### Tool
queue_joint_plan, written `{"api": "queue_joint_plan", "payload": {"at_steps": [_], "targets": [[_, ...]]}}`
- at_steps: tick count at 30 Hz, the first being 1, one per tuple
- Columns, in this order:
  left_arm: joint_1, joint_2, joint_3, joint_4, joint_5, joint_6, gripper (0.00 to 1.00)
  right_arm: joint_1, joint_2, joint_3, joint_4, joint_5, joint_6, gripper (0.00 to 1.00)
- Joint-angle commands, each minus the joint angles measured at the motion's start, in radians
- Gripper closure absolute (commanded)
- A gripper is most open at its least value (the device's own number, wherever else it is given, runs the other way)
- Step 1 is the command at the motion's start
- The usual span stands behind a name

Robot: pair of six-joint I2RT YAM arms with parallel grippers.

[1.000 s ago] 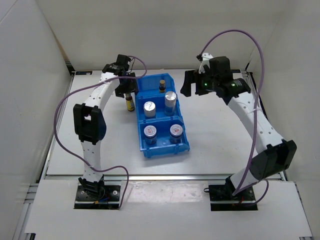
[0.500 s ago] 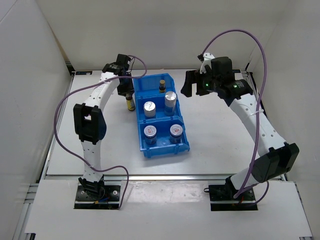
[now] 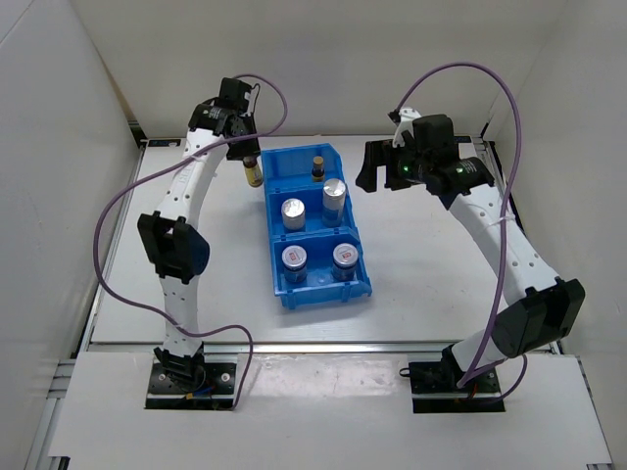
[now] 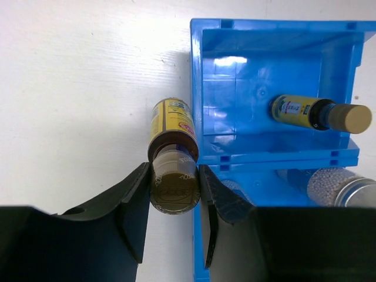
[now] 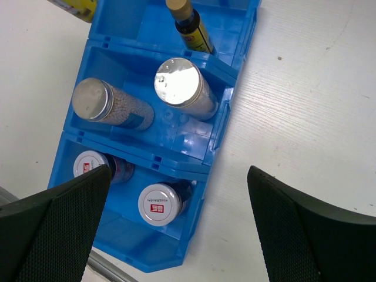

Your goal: Organize the condiment bottles

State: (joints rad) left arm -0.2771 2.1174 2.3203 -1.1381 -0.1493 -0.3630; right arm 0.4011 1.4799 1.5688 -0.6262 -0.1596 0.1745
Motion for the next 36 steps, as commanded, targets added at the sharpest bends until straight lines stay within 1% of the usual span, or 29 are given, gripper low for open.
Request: {"api": "queue_joint_plan", "payload": {"at_steps": [1, 8, 13, 25, 26, 28, 31, 34, 36], "targets": [[-0.046, -0.089, 0.089, 0.015, -0.007, -0.002, 0.89, -0.010, -0.012, -0.012, 0.029, 0.008, 0.017, 0.00], [-0.088, -0.057, 0.181, 0.015, 0.004, -0.002, 0.89, -0.019, -0.021, -0.021, 0.029, 0.017, 0.017, 0.00], [-0.128, -0.008, 0.214, 0.015, 0.004, -0.002, 0.89, -0.019, -0.021, -0.030, 0.029, 0.017, 0.017, 0.00], [-0.137, 0.153, 0.214, 0.024, 0.024, -0.021, 0.89, -0.028, -0.062, -0.073, 0.020, 0.046, 0.017, 0.00], [-0.137, 0.162, 0.214, 0.024, 0.024, -0.021, 0.86, -0.028, -0.072, -0.073, 0.020, 0.046, 0.017, 0.00], [-0.137, 0.177, 0.205, 0.024, 0.033, -0.030, 0.85, -0.028, -0.081, -0.095, 0.020, 0.058, 0.017, 0.00], [-0.137, 0.210, 0.205, 0.024, 0.042, -0.030, 0.80, -0.028, -0.093, -0.118, 0.020, 0.084, 0.017, 0.00], [-0.137, 0.231, 0.205, 0.024, 0.042, -0.030, 0.72, -0.037, -0.102, -0.130, 0.031, 0.104, 0.017, 0.00], [-0.137, 0.240, 0.205, 0.024, 0.031, -0.030, 0.55, -0.038, -0.102, -0.130, 0.031, 0.117, 0.028, 0.00]]}}
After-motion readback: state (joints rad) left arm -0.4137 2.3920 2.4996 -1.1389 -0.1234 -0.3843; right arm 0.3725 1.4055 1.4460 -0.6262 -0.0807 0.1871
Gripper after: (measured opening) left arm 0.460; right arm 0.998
